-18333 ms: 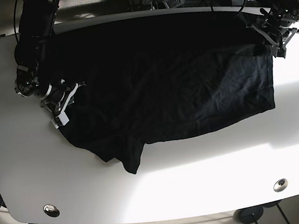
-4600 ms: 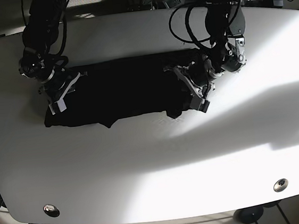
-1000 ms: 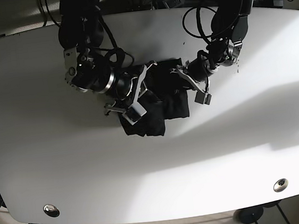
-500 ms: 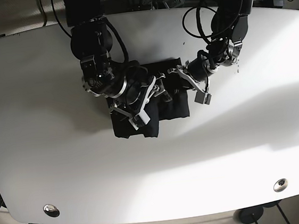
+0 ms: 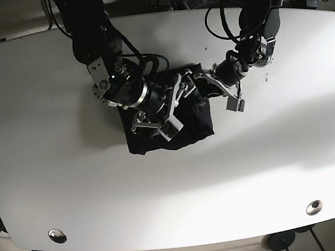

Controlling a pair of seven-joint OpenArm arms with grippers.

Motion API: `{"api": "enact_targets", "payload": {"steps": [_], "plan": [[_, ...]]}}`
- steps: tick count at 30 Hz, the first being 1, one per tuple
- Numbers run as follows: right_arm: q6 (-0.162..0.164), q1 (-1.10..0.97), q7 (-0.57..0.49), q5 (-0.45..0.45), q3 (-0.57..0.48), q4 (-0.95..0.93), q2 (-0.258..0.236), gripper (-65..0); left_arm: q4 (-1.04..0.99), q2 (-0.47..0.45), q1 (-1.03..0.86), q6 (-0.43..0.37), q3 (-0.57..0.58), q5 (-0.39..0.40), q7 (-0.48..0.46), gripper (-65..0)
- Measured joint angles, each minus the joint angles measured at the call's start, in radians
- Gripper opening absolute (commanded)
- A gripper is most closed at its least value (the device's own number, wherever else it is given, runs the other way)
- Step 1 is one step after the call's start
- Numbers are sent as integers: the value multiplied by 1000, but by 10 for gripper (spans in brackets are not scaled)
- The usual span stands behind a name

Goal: Fold the T-shirt properly
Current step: 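Fold the strip's other end with the right gripper over toward the left gripper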

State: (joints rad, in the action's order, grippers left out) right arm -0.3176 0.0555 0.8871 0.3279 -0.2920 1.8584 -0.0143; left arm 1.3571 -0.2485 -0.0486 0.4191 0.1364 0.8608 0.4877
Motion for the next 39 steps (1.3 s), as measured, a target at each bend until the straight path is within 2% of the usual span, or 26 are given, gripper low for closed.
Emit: {"api": "enact_targets", "payload": {"steps": [3, 5, 6, 8, 10, 11, 14, 19, 21, 24, 28, 29, 31, 33, 36, 39], "plan": [[3, 0, -2, 174, 167, -5, -6, -105, 80, -50, -33, 0, -84, 6, -5, -650], [3, 0, -4, 256, 242, -37, -18, -109, 108, -90, -53, -3, -119, 1, -4, -650], [4, -4, -3, 288, 260, -54, -31, -136, 126, -109, -65, -3, -135, 0, 0, -650], [3, -25, -3, 341, 262, -74, -60, -239, 167, -137, -87, 1, -189, 2, 2, -650], [5, -50, -2, 341, 254, -98, -66, -339, 190, -155, -96, 1, -265, 5, 2, -650], [7, -61, -13, 332, 208, -119, -72, -349, 206, -181, -105, 0, -306, 4, 1, -650], [4, -84, -99, 347, 75, -173, -96, -292, 222, -220, -115, 0, -358, 6, 23, -650], [10, -104, -198, 346, -14, -263, -119, -314, 222, -215, -112, 0, -458, 7, 119, -650], [21, -98, -200, 341, -48, -292, -119, -330, 222, -215, -112, 0, -459, 8, 122, -650], [18, -71, -199, 342, -148, -296, -118, -338, 224, -211, -115, 1, -458, 8, 126, -650], [26, -40, -200, 342, -248, -264, -97, -333, 229, -212, -115, 0, -457, 0, 126, -650], [34, -32, -200, 351, -265, -261, -93, -331, 240, -210, -117, 1, -456, 1, 126, -650], [79, -7, -198, 349, -310, -261, -93, -331, 258, -210, -114, 1, -444, 1, 125, -650], [93, 16, -199, 349, -345, -260, -101, -331, 268, -215, -110, 0, -406, 1, 124, -650], [101, 14, -195, 357, -325, -205, -134, -336, 310, -209, -110, 1, -333, -18, 125, -650], [101, -1, -198, 358, -212, -103, -197, -338, 390, -190, -93, 0, -227, -114, 124, -650]]}}
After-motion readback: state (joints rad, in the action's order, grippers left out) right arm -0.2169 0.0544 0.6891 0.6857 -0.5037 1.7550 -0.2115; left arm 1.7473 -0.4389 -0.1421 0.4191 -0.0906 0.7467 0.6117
